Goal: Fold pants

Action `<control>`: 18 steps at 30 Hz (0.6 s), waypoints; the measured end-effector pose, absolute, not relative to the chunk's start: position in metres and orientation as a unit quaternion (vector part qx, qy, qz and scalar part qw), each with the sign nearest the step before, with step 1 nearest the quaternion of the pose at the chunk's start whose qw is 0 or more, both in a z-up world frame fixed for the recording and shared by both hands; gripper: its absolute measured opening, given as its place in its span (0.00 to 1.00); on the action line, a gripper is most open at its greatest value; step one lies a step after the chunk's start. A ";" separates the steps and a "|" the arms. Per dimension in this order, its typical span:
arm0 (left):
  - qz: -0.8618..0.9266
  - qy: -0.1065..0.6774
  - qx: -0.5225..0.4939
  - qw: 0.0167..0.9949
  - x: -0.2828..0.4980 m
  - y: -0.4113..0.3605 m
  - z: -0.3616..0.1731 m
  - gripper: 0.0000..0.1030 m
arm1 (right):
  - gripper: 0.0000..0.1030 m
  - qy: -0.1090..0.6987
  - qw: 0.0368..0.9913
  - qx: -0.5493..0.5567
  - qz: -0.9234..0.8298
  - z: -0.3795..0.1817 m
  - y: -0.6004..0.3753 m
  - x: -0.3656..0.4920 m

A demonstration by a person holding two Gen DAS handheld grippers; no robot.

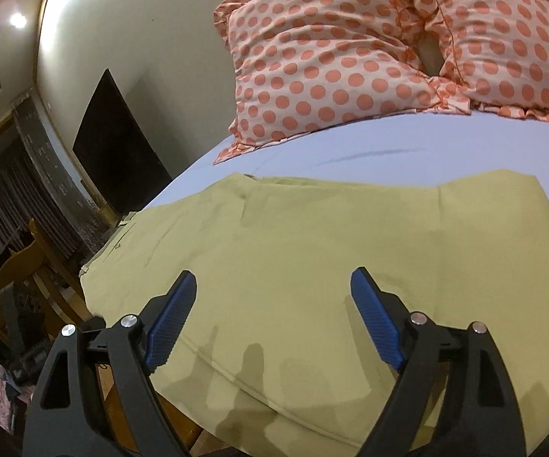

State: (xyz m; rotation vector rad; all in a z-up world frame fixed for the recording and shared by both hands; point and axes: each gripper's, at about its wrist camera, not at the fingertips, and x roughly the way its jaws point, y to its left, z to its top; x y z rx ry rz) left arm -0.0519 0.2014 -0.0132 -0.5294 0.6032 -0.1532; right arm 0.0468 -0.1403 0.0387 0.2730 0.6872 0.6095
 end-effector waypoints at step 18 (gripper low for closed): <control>0.046 0.295 -0.353 0.887 -0.009 0.291 0.014 0.88 | 0.83 0.327 0.885 0.148 0.298 0.027 -0.144 0.043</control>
